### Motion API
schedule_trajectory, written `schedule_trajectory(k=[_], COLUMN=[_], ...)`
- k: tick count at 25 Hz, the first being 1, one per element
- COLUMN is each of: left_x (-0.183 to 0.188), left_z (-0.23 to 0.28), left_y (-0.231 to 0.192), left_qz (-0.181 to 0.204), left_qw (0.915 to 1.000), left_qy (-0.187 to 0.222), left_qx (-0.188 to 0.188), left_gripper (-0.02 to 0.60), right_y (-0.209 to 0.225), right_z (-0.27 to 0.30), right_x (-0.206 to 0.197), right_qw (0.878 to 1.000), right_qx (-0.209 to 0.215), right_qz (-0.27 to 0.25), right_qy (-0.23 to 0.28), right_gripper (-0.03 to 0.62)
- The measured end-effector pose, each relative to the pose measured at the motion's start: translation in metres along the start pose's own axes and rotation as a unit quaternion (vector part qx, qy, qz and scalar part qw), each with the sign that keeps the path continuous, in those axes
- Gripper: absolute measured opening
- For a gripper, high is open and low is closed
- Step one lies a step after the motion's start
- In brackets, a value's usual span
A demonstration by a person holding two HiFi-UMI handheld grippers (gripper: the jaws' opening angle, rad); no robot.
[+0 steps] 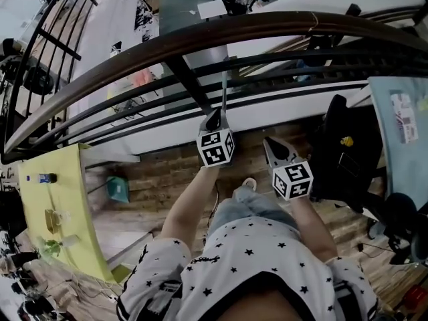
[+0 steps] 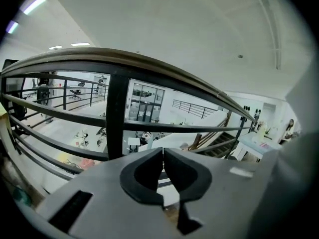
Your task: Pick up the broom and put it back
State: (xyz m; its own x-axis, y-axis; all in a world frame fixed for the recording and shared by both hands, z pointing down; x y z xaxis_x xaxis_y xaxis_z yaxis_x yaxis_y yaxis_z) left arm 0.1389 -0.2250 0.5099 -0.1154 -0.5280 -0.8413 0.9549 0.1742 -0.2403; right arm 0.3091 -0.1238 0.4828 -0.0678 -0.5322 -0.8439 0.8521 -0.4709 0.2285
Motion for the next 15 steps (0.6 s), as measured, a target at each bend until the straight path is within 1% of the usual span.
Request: schedule_trajectory(k=[9, 13, 15], left_x=[0.002, -0.003, -0.005], left_z=[-0.064, -0.088, -0.098], left_y=[0.014, 0.02, 0.024], left_qz=[-0.01, -0.017, -0.012], left_qw=[0.9994, 0.9985, 0.998], left_qy=[0.001, -0.012, -0.019], left_qx=[-0.034, -0.051, -0.06], left_gripper=[0.012, 0.012, 0.012], right_y=[-0.02, -0.028, -0.031], right_z=[-0.013, -0.019, -0.021], right_x=[0.009, 0.014, 0.018], right_qw=[1.0, 1.0, 1.0], right_qx=[0.003, 0.011, 0.014], right_qz=[-0.015, -0.014, -0.015], right_qy=[0.009, 0.013, 0.02], right_gripper=[-0.006, -0.006, -0.006])
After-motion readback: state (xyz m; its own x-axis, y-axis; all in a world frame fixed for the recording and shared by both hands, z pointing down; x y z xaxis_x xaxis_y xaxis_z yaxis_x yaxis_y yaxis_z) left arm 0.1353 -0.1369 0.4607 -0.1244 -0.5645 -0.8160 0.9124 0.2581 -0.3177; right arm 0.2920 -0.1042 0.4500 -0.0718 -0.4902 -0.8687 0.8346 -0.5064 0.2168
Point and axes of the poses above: the fingertips, and each gripper's own axes: z forward along the fingers, y to its right, x out of its top, the point moved 4 cm from there along -z, backward along the fingers, and after that the axes turned 5 degrees about -y, right-handed, at the moved point
